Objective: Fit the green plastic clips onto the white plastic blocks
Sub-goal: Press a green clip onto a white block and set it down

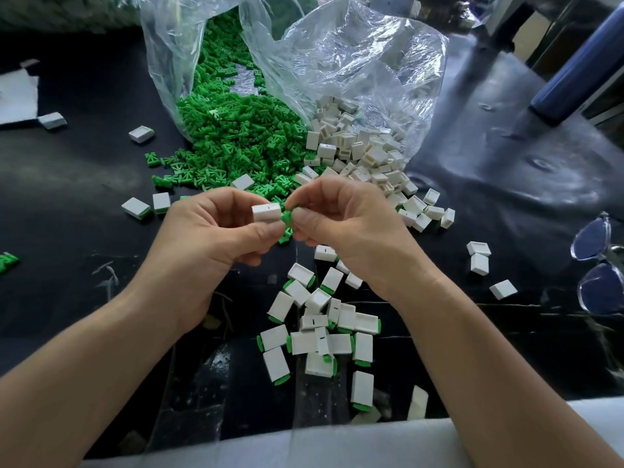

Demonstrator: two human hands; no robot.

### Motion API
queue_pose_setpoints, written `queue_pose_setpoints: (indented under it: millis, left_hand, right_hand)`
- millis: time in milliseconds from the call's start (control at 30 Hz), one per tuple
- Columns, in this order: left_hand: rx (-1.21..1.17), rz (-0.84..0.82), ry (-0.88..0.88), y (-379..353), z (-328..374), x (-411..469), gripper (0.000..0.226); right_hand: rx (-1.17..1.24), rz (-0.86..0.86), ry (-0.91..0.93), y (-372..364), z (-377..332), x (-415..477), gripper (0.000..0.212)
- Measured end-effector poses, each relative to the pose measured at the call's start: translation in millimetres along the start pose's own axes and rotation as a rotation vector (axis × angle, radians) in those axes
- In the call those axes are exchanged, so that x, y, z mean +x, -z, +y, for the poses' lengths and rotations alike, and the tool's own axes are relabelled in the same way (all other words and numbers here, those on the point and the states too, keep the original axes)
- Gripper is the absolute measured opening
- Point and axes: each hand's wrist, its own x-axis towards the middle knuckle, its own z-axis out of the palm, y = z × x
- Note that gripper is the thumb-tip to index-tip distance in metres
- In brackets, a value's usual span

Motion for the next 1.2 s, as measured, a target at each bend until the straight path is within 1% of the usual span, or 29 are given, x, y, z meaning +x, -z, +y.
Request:
queue_pose_setpoints:
  millis: [100,200,233,300,433,567,667,900,1100,1200]
  left_hand:
    - [-0.042,-0.006,-0.017,0,2,-1,0.029]
    - [-0.055,-0.049,0.040,1,1,-1,0.025]
    - [-0.033,-0.063,0.062,1,0,-1,0.022]
    - [0.038,-0.071,0.084,-1,-2,-1,0.026]
    - [0.094,-0.080,0.059,-2,-2,-2,0.018]
    - [0.055,-0.038,0.020,-3,-1,-3,0.012]
    - [0.045,-0.042,0.023,-4,0,-3,0.018]
    - [0.021,-0.056,0.017,-5,0,-4,0.020]
    - [0.041,-0.055,0.008,-4,-1,-4,0.015]
    - [0.047,-0.072,0.009,-3,-1,-4,0.008]
  right_hand:
    - [-0.073,-0.010,-0.002,-2,1,0,0.023]
    - [-0.097,0.040,0.019,1,2,0,0.023]
    - [-0.080,0.058,0.033,2,1,0,0.023]
    - [-0.034,0.076,0.078,2,0,0,0.024]
    - [-0.065,0.027,0.151,-4,-3,-2,0.023]
    - [-0.102,0.053,0.143,-1,-2,-2,0.023]
    - [-0.123,0.058,0.138,3,-2,-2,0.024]
    - [-0.122,0.047,0.102,5,0,-1,0.024]
    - [-0.154,0.057,0.104,5,2,-1,0.024]
    - [-0.109,0.072,0.082,4,1,-1,0.025]
